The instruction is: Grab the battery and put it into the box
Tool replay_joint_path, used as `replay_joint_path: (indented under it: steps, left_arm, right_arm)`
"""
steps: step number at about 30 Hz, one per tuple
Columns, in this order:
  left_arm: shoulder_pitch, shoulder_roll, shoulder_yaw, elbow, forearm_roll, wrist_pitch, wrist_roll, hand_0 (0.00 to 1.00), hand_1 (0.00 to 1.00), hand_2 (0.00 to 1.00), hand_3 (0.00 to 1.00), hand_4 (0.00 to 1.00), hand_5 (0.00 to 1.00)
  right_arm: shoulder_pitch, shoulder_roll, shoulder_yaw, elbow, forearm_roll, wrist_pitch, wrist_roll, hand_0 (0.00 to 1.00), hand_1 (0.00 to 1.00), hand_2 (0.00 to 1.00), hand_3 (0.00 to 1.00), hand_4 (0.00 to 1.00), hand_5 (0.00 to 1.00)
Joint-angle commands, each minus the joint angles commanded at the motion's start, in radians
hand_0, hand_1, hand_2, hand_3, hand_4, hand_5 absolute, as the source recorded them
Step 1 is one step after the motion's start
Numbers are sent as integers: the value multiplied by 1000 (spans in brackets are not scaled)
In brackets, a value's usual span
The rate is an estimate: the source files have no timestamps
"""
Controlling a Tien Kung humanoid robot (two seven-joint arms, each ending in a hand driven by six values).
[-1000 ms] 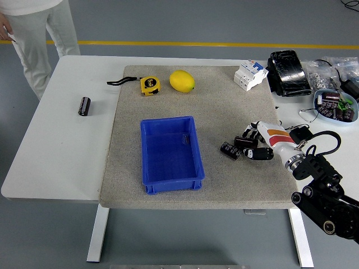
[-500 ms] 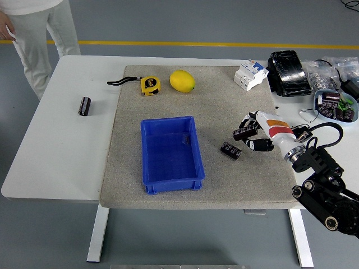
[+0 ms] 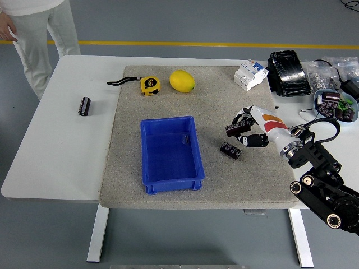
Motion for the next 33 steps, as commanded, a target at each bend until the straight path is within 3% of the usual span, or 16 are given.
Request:
replay_joint_path:
  steps: [10,16,26,30,33]
  left_arm:
    - [0,2,-5,0,-4,10,-1,652,619,685,731,714,726]
    - [-4,5,-5,0,-3,13,-1,652,618,684,730,715,725]
    - [-13,13,-9,0,3,25,-1,650,615,675,727,715,724]
    - [-15,15,1,0,-3,28,1,648,607,661,722,717,724]
    - [-15,15,6,0,-11,32,0,648,607,661,722,717,724]
  right_arm:
    - [111,4,-73,119,72,32,-22,491,399,424,457,800,11]
    - [201,20,-203,140,82,56,-25,506,401,429,459,786,30]
    - [302,98,-384,165,72,66,-13,507,404,429,458,790,41]
    - [303,119,-391,166,69,72,0,508,410,430,460,781,52]
    - [293,104,-369,159,66,78,10,508,410,430,460,781,52]
